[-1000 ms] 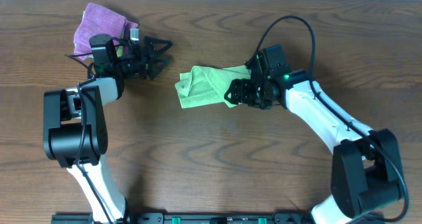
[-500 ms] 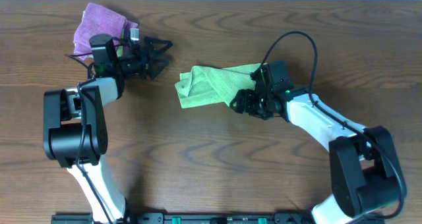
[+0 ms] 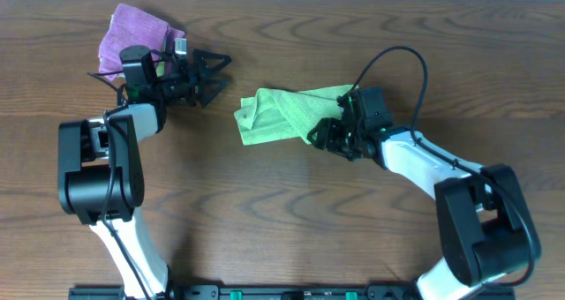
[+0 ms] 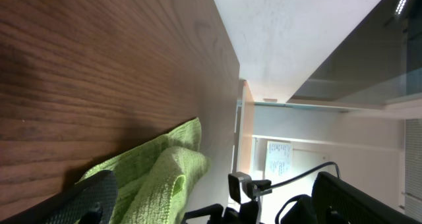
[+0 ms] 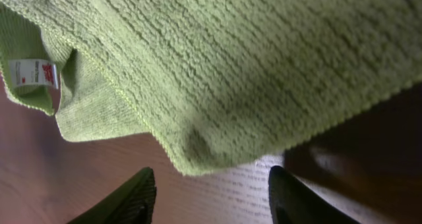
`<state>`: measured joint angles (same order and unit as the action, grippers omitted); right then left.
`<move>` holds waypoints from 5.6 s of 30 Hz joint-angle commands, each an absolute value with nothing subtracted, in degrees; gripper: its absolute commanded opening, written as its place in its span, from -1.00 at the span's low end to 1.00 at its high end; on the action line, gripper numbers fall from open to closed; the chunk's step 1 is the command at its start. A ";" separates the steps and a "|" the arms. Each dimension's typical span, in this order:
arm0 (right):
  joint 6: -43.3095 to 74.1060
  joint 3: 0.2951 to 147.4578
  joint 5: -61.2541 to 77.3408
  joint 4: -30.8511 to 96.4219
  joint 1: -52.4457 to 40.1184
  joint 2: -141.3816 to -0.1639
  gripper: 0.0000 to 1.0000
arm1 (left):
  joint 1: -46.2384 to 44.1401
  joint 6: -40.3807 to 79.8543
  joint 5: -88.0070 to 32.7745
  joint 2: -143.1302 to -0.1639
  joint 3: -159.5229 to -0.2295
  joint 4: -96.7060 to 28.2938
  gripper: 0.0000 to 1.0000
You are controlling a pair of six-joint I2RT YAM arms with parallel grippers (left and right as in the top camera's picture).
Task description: Fold the cloth
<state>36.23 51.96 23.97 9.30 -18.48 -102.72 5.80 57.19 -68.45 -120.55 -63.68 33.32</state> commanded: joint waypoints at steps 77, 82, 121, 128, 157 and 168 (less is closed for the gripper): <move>33.80 52.07 15.75 -10.85 -5.98 -99.02 -0.01 | 2.02 57.36 -70.04 -121.16 -64.73 33.52 0.91; 38.19 53.93 14.26 -16.38 -7.35 -103.90 -0.05 | 0.38 57.23 -69.17 -121.16 -64.73 33.50 0.91; 39.20 67.92 0.16 -7.22 -14.33 -115.98 -0.21 | 0.34 57.43 -68.84 -121.16 -64.73 33.50 0.91; 39.40 70.15 0.62 -7.27 -14.39 -118.34 -0.26 | 0.34 57.43 -68.82 -121.16 -64.73 33.52 0.91; 39.40 71.26 1.10 -6.46 -14.33 -120.81 -0.97 | 0.36 57.43 -68.66 -121.16 -64.73 33.52 0.91; 37.87 71.26 2.35 -0.69 -14.33 -117.01 -0.98 | 1.21 57.45 -69.10 -121.16 -64.73 33.52 0.91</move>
